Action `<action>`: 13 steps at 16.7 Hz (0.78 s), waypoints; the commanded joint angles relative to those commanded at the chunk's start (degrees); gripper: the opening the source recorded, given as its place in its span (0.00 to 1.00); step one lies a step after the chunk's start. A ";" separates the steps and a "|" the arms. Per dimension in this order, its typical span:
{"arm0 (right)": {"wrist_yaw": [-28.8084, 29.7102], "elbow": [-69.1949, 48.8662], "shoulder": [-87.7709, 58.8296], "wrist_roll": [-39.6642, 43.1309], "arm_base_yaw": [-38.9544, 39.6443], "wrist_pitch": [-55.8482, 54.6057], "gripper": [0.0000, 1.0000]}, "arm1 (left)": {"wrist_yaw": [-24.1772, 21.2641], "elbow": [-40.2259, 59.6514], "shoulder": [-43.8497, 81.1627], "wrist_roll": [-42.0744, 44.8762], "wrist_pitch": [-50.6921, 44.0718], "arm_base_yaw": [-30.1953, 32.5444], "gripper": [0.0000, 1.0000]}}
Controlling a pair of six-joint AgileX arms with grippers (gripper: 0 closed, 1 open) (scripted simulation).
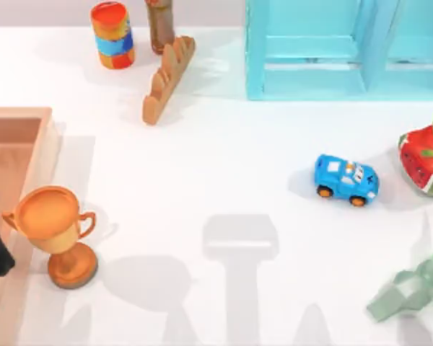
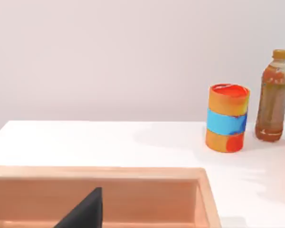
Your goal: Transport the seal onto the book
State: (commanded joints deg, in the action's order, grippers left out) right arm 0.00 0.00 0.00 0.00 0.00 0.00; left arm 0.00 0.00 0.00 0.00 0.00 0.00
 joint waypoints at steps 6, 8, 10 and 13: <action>-1.19 -2.13 -5.86 0.15 -1.28 -3.08 1.00 | 0.00 0.00 0.00 0.00 0.00 0.00 1.00; -2.47 -4.55 -12.34 0.33 -2.57 -6.48 1.00 | 0.00 0.00 0.00 0.00 0.00 0.00 1.00; -4.07 -7.82 -21.04 0.56 -4.19 -10.97 1.00 | 0.00 0.00 0.00 0.00 0.00 0.00 1.00; -6.79 -14.06 -37.34 0.96 -7.09 -19.35 1.00 | 0.00 0.00 0.00 0.00 0.00 0.00 1.00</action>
State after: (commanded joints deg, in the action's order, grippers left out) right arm -6.79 -14.06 -37.34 0.96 -7.09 -19.35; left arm 0.00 0.00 0.00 0.00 0.00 0.00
